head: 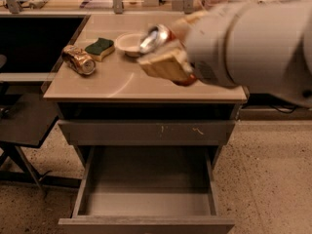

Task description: Place coke can into middle drawer

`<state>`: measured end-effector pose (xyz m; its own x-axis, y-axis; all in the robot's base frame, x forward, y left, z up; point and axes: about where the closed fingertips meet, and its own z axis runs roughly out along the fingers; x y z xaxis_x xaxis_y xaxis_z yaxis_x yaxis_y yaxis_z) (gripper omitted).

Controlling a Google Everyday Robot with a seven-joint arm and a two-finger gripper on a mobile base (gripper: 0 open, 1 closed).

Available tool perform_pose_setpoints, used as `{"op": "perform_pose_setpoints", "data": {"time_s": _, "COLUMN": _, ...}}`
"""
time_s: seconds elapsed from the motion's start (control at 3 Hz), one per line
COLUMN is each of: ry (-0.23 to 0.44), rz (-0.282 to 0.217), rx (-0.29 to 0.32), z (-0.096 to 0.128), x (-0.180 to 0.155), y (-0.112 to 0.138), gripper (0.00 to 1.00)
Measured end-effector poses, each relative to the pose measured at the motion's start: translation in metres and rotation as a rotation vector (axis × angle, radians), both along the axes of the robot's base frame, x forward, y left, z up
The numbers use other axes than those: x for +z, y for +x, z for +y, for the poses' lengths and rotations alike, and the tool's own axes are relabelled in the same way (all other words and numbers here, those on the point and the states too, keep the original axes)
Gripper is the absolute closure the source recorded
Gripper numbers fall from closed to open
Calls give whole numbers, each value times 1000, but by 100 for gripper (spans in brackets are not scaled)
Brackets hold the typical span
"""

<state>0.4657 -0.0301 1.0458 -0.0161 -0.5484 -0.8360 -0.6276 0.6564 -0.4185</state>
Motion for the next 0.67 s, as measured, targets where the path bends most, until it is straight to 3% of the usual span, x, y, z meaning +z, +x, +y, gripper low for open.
{"op": "perform_pose_setpoints", "data": {"time_s": 0.33, "ry": 53, "rz": 27, "rx": -112, "z": -32, "x": -25, "y": -4, "gripper": 100}}
{"op": "perform_pose_setpoints", "data": {"time_s": 0.67, "ry": 53, "rz": 27, "rx": -112, "z": -32, "x": -25, "y": -4, "gripper": 100}}
